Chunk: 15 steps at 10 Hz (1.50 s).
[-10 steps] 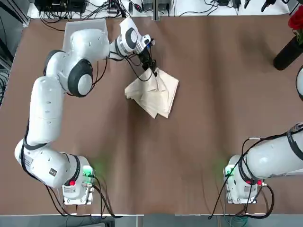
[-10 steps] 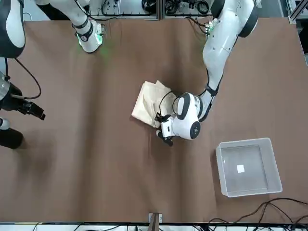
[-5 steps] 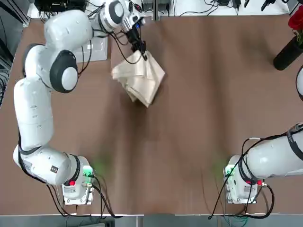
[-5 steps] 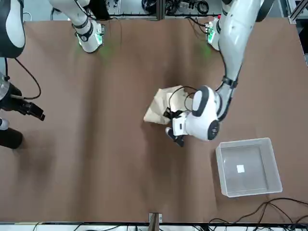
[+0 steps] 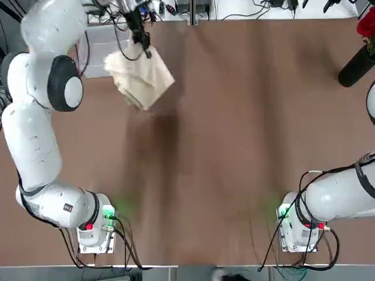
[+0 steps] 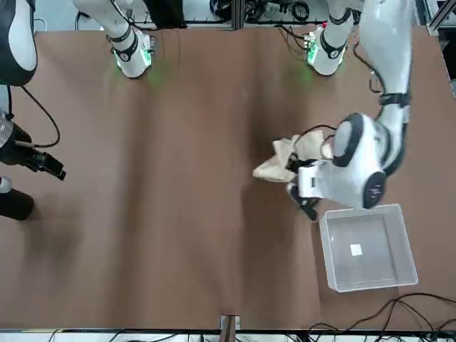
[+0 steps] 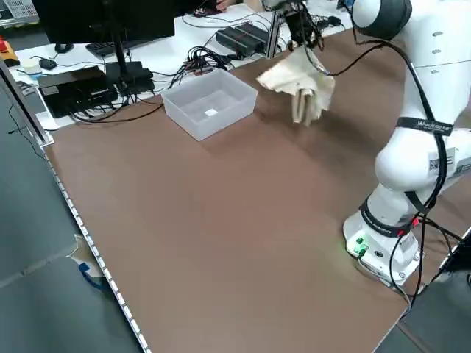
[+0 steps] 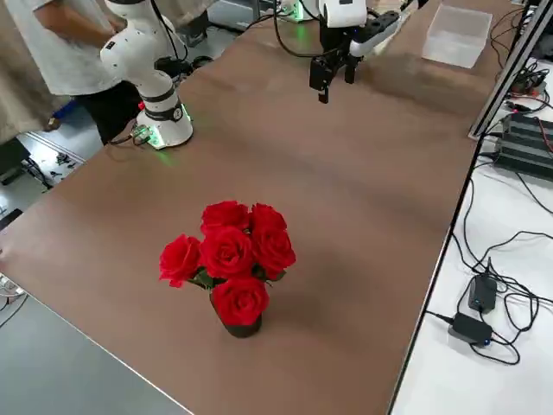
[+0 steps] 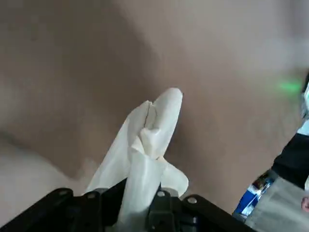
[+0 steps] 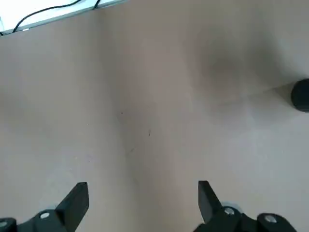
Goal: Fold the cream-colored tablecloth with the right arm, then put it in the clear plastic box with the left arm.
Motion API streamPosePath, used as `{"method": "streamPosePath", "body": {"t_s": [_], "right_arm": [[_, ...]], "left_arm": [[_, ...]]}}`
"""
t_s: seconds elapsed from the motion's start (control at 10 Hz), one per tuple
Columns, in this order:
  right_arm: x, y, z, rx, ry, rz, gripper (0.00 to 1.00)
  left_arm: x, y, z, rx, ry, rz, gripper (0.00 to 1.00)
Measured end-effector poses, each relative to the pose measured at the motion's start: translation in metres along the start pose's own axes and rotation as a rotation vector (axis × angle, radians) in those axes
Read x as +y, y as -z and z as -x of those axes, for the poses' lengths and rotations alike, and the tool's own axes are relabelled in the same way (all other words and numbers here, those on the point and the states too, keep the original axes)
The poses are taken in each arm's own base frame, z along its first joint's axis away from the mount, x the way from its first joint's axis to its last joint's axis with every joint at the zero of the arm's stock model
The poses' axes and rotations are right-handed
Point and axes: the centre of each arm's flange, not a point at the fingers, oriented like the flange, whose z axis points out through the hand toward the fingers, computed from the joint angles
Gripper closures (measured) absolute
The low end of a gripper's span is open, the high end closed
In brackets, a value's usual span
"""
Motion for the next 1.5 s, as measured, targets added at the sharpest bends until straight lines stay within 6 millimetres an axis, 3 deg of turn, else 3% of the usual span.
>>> {"method": "streamPosePath", "body": {"t_s": [0.3,0.5,0.7,0.9,1.5], "right_arm": [[-0.003,0.007,-0.001,0.012,0.004,-0.003,0.0],[-0.001,0.007,-0.001,0.011,0.002,-0.003,0.0],[0.0,0.007,-0.001,0.012,-0.001,-0.003,0.0],[-0.003,0.007,-0.001,0.012,0.003,-0.003,0.0],[-0.001,0.0,0.003,-0.031,0.027,0.007,0.0]], "left_arm": [[-0.055,0.071,0.05,-0.007,-0.115,-0.131,0.86],[-0.067,0.118,0.07,0.0,-0.194,-0.256,0.86],[-0.082,0.149,0.087,0.006,-0.249,-0.333,0.86],[-0.101,0.149,0.077,-0.004,-0.282,-0.385,0.86],[-0.173,0.084,0.018,-0.062,-0.361,-0.57,0.86]]}}
